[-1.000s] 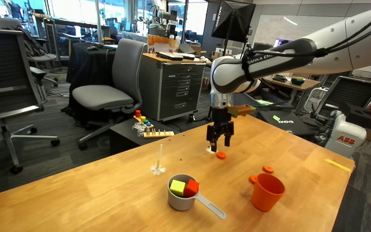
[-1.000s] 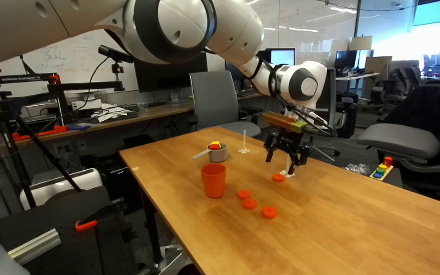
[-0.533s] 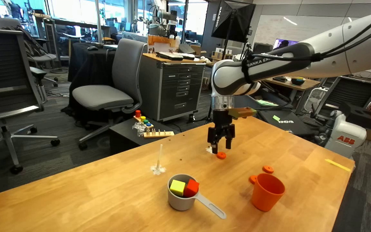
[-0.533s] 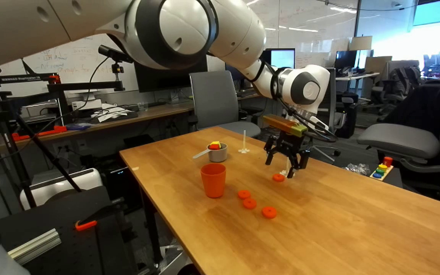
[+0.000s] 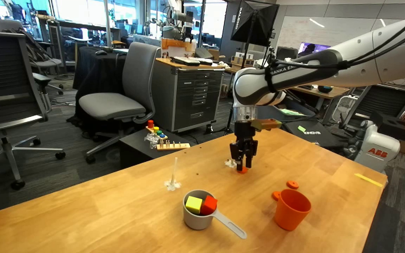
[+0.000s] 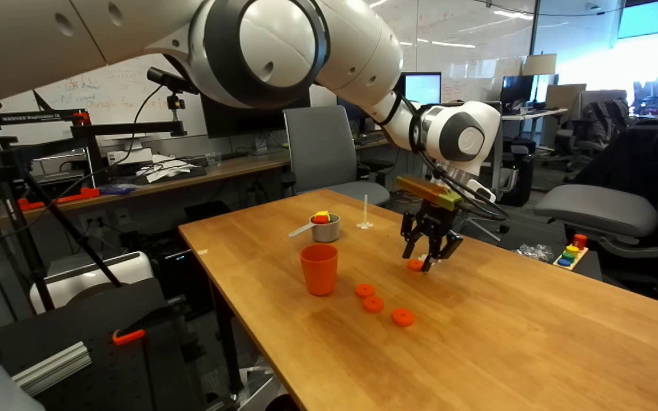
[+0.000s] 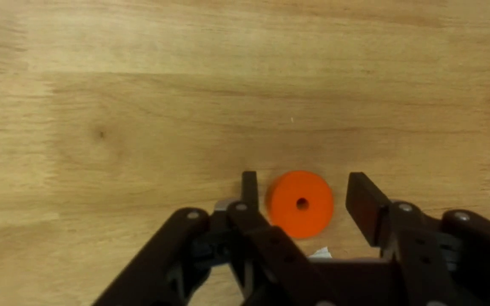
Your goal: Put the three blocks in the gray cup then put the orange disks in the orange cup
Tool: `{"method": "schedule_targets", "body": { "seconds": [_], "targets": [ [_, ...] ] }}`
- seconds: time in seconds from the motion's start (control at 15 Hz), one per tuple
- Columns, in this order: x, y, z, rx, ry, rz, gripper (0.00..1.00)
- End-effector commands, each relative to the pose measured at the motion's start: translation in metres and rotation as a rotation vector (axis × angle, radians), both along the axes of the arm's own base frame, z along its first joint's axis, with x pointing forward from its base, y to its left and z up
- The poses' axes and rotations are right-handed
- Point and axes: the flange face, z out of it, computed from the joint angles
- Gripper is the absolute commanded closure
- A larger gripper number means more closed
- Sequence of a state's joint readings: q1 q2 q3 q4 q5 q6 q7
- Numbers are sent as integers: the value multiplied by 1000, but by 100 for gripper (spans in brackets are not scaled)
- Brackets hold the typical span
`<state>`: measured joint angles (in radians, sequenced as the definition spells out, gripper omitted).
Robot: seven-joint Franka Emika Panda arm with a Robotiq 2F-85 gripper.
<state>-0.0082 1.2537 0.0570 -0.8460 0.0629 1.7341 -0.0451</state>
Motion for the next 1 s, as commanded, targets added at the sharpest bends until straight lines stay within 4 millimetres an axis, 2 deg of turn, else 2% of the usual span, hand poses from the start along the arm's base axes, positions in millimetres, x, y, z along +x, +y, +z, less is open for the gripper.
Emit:
{"method": "schedule_targets", "body": {
  "seconds": [0.0, 0.07, 0.2, 0.27, 0.4, 0.47, 0.6, 0.93],
  "targets": [
    [4, -5, 6, 38, 2, -18, 74],
    [4, -6, 7, 39, 1, -20, 82],
    [5, -9, 9, 41, -3, -24, 93],
    [5, -9, 10, 44, -5, -24, 96],
    [6, -7, 16, 45, -12, -21, 94],
    [6, -7, 16, 46, -9, -22, 68],
    [5, -6, 15, 54, 0, -23, 67],
    [2, 5, 17, 30, 24, -1, 27]
  ]
}}
